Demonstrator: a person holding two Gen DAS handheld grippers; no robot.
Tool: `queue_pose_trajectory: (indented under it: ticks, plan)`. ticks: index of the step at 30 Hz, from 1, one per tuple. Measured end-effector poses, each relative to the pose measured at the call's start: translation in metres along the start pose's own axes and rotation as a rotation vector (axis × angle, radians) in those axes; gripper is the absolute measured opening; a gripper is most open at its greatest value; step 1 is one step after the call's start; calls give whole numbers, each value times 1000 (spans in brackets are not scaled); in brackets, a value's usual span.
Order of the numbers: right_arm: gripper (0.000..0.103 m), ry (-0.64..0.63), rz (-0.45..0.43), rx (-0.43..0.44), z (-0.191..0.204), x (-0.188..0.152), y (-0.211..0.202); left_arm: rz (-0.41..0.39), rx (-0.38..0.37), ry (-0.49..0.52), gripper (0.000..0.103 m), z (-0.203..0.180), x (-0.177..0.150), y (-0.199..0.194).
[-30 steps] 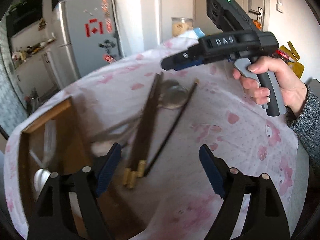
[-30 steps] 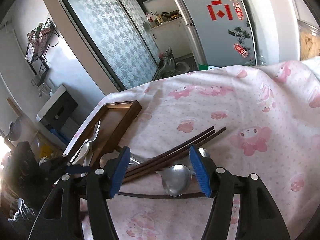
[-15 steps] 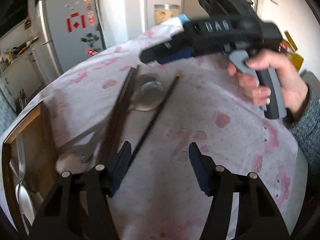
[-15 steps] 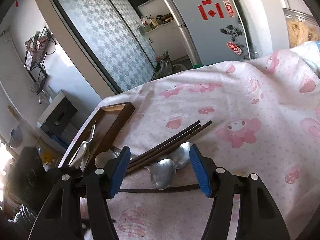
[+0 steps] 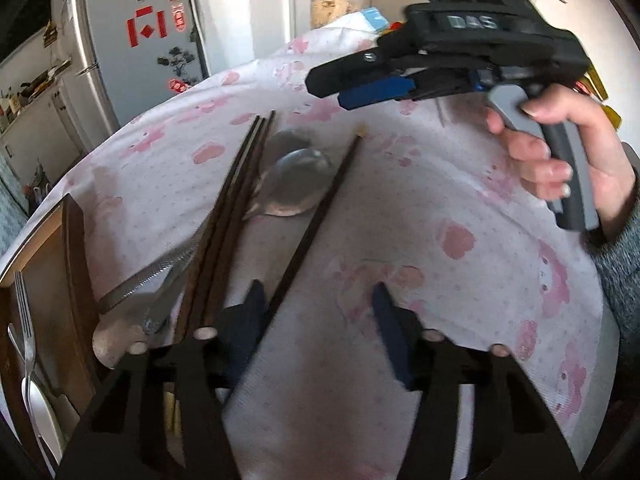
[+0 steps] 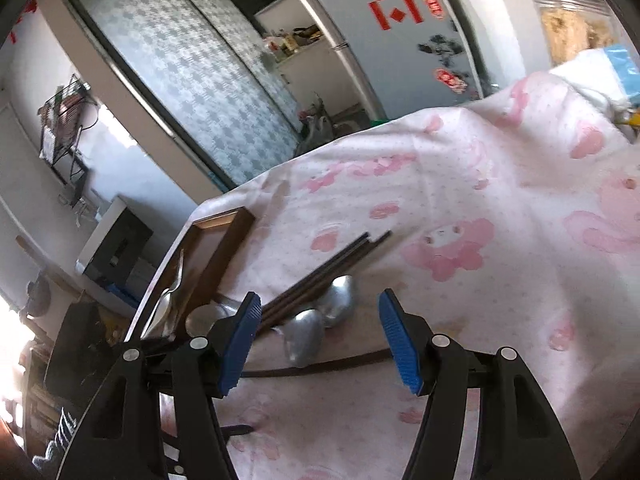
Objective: Organize utensils
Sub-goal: 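Grasp a single dark chopstick from the pile with the left gripper, then close the right gripper on the chopstick while the left gripper releases it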
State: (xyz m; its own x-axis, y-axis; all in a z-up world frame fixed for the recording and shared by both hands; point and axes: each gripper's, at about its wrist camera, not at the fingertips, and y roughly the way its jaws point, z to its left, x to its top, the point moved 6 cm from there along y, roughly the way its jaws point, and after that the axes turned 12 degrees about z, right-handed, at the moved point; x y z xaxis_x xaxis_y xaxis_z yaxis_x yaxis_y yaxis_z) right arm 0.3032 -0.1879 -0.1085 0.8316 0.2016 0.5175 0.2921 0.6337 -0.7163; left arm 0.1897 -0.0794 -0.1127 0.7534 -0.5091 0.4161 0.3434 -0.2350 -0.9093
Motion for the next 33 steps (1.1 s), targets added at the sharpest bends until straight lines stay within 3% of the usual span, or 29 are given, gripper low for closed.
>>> queue_pose_trajectory:
  ticks: [2,4,7,14,18,24,33]
  plan:
    - [62,21,9,-7,-7,-1,1,-1,-3,7,37,-6,-2,-2]
    - [62,44,29,5,-13,-2,5,-5,-13,28,21,-11,-2,-2]
    - [62,52,54,12,-14,-5,9,-9,-13,39,7,-16,-1,-1]
    - [62,79,34,-44,-22,-6,-3,-42,-3,10,6,-18,-1,-2]
    - [62,104,64,-12,-24,-10,5,-68,-2,3,6,-18,2,-9]
    - [62,198,101,114,-25,-15,22,-111,-4,-55,6,-16,8,-18]
    - [52,241,97,164,-18,-20,27,-144,-44,-76,6,-22,18,-25]
